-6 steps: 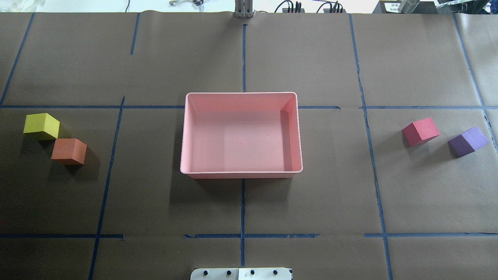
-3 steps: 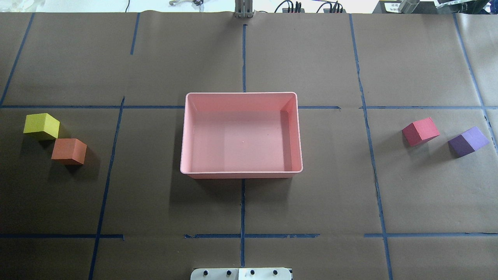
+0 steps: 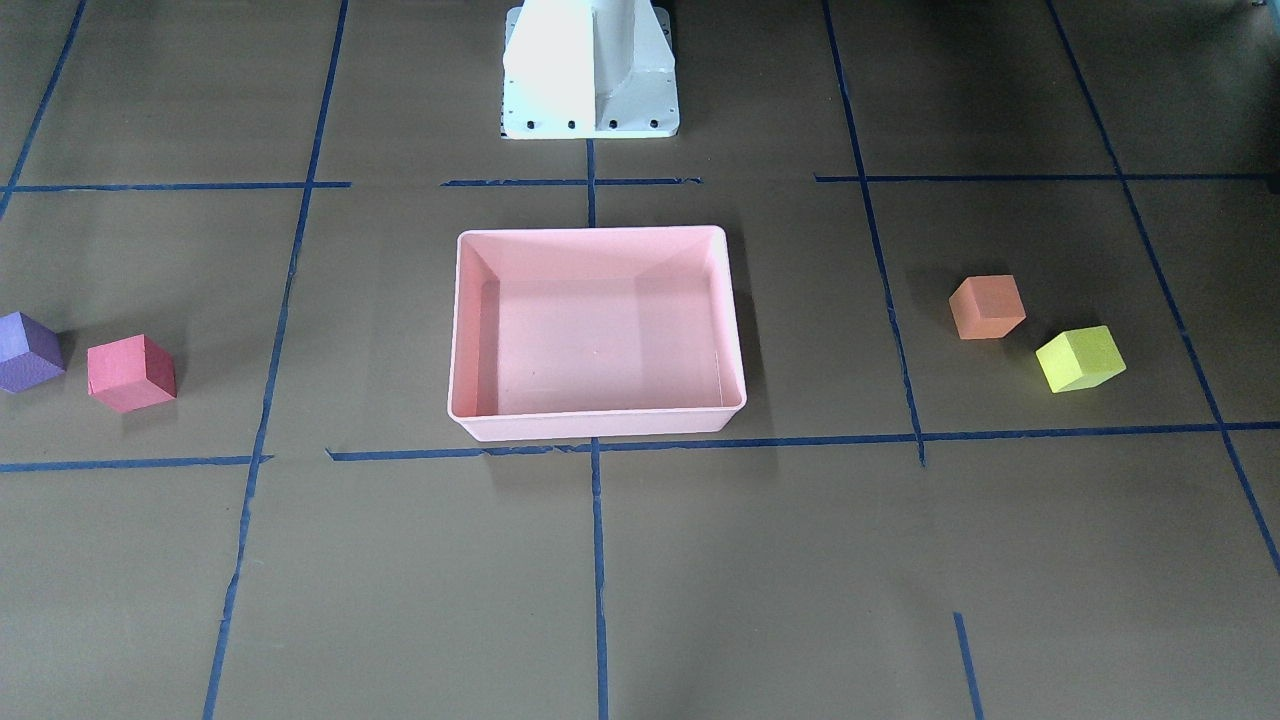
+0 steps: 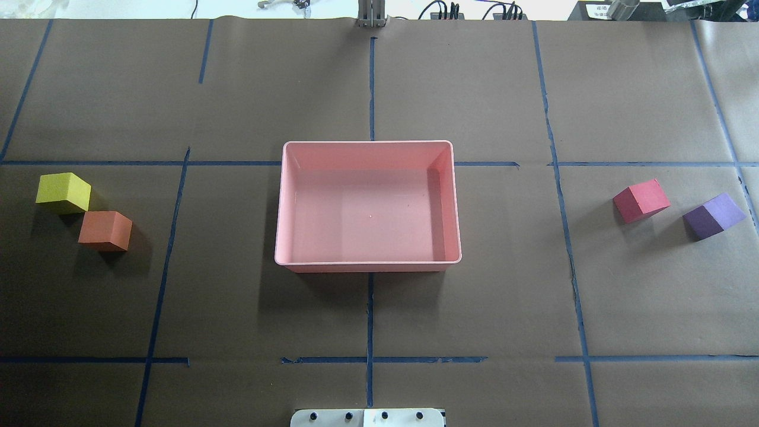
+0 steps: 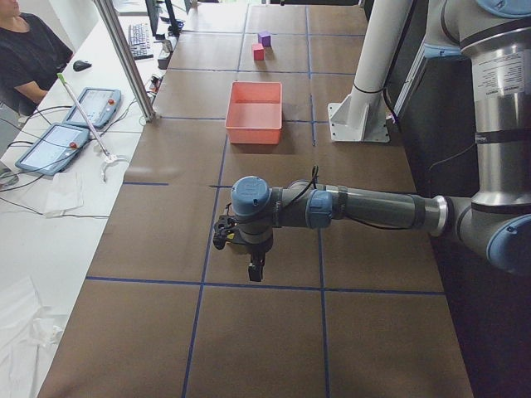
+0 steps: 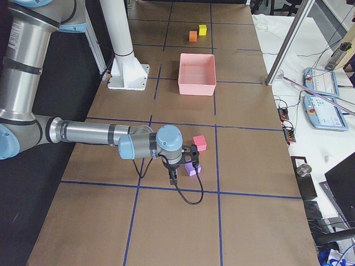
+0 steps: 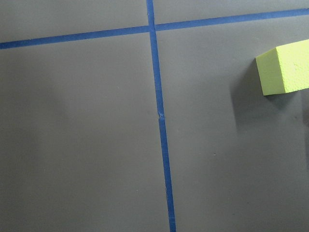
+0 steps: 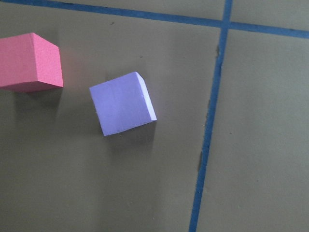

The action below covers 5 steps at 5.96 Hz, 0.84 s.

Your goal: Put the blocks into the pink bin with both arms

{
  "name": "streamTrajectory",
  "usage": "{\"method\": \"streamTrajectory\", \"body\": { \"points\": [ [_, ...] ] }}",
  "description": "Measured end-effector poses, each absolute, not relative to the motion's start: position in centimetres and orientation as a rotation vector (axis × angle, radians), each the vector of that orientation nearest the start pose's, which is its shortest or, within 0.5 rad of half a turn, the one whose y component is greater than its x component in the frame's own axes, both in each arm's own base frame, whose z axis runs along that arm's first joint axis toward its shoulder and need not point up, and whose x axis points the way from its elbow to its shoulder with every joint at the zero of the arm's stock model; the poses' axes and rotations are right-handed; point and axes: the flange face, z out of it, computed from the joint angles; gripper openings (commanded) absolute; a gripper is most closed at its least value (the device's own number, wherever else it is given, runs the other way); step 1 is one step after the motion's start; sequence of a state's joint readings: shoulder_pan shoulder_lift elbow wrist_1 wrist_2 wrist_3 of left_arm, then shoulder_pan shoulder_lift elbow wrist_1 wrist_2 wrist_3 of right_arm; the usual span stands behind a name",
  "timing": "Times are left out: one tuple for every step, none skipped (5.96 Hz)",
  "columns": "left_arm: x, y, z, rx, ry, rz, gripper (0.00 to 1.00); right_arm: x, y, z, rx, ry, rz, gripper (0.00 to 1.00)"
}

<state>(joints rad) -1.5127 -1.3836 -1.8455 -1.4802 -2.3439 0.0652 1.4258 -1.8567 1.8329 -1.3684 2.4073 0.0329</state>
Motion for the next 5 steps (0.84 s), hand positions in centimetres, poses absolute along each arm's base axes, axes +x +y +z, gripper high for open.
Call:
{"method": "streamTrajectory", "body": {
  "points": [
    [-4.0, -41.4, 61.8, -0.002, 0.774, 0.116, 1.0, -2.5, -40.8, 61.9, 0.107, -0.825, -0.255, 1.0],
    [-4.0, -41.4, 62.0, -0.004, 0.773, 0.114, 1.0, -5.3, -42.9, 61.7, 0.125, -0.792, -0.324, 1.0],
    [-4.0, -41.4, 62.1, -0.007, 0.771, 0.113, 1.0, -7.8, -43.9, 62.3, 0.152, -0.77, -0.385, 1.0],
    [-3.9, -41.4, 62.2, -0.009, 0.77, 0.113, 1.0, -9.6, -44.9, 63.1, 0.178, -0.761, -0.428, 1.0],
    [-3.9, -41.5, 62.2, -0.01, 0.769, 0.113, 1.0, -10.8, -46.2, 63.3, 0.189, -0.76, -0.446, 1.0]
  ]
}}
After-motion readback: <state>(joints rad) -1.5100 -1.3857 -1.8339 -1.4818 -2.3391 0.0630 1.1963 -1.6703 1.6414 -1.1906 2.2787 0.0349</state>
